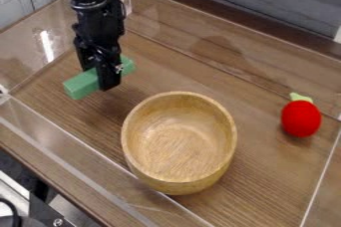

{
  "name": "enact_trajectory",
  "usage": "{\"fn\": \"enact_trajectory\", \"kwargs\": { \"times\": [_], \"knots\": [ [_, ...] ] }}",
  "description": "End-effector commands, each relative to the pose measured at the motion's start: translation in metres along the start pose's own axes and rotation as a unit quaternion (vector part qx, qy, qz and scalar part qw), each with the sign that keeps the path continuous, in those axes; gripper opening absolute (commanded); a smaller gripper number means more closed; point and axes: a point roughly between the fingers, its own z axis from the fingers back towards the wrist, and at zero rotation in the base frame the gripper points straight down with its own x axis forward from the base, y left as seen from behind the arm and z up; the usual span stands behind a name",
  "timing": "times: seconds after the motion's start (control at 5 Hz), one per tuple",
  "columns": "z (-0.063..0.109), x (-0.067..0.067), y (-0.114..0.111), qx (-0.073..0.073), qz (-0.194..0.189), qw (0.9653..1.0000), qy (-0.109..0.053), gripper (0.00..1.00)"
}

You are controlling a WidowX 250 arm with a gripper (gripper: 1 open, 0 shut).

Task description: Remove the green block from inside the wooden bowl and put it on the table

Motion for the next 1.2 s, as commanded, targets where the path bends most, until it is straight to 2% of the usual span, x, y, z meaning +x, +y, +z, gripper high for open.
{"fn": "enact_trajectory", "kwargs": {
  "times": [0.0,0.2,0.4,0.8,1.0],
  "knots": [
    [0.012,0.007,0.008,0.017,0.007,0.9995,-0.025,0.00],
    [0.011,0.009,0.008,0.016,0.010,0.9994,-0.028,1.00],
    [0.013,0.011,0.007,0.013,0.012,0.9994,-0.030,1.00],
    [-0.004,0.011,0.004,0.007,0.008,0.9996,-0.028,1.00],
    [-0.003,0.011,0.003,0.004,0.009,0.9996,-0.026,1.00]
  ]
}}
